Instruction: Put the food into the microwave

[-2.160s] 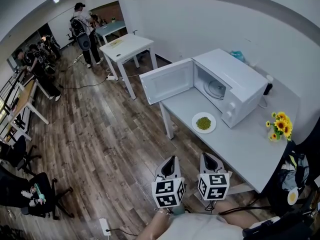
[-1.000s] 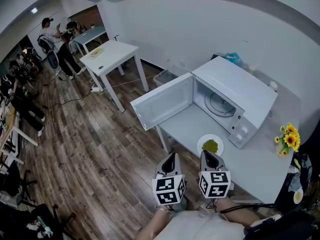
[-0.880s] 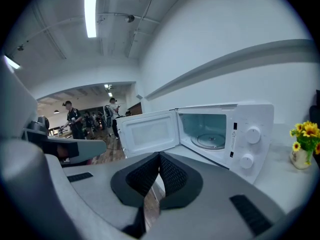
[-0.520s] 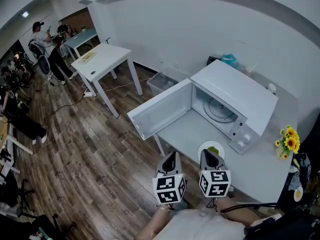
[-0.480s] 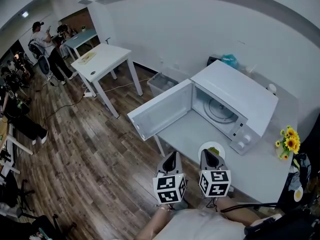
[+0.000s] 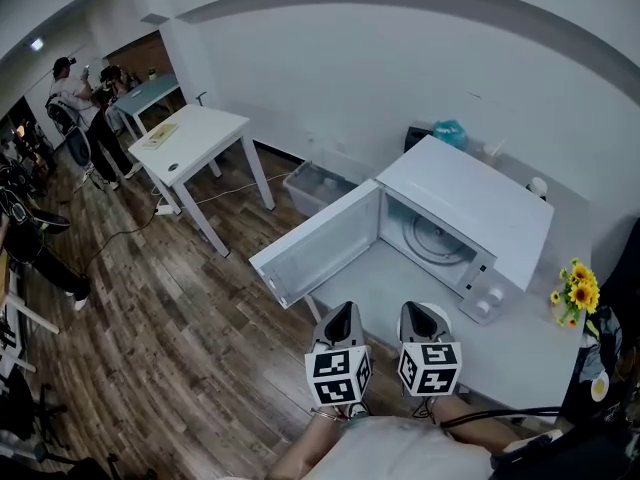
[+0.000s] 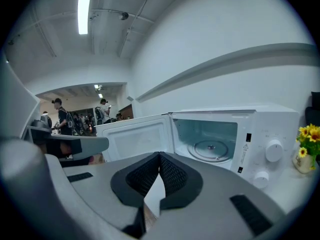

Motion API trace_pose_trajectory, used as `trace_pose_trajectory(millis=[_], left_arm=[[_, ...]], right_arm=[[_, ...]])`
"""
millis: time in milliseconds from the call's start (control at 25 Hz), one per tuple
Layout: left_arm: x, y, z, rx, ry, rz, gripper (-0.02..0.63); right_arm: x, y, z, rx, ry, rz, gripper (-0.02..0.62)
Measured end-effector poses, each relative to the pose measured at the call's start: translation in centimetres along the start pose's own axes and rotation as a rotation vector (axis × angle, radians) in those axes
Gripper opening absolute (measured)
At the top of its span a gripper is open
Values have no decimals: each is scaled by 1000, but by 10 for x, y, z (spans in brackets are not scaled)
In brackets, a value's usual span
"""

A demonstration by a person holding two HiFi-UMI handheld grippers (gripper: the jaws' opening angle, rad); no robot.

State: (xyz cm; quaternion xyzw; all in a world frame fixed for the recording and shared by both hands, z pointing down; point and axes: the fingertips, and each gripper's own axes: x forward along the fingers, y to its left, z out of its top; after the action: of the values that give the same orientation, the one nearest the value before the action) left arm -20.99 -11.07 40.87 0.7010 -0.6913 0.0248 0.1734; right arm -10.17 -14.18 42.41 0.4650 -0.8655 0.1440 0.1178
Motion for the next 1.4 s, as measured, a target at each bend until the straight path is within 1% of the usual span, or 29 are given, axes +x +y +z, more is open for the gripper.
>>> trace_pose_trajectory(millis=[240, 400, 560, 800, 960, 1400], left_arm=[[24, 4, 11, 16, -3, -38, 0], [39, 5, 12, 29, 11, -65, 0], [51, 7, 11, 26, 26, -82, 0], [64, 3, 3, 5, 51, -95, 0], [74, -5, -7, -6, 81, -106, 0], [96, -29, -24, 11, 135, -143, 0]], right_arm=[[19, -8, 10, 8, -12, -35, 15], [30, -15, 15, 19, -19, -65, 15], [37, -20, 14, 30, -10, -85, 15], [40, -29, 13, 48, -4, -104, 15], [44, -37, 13, 51, -7, -100, 15], [47, -60, 2, 77, 14, -118, 15]])
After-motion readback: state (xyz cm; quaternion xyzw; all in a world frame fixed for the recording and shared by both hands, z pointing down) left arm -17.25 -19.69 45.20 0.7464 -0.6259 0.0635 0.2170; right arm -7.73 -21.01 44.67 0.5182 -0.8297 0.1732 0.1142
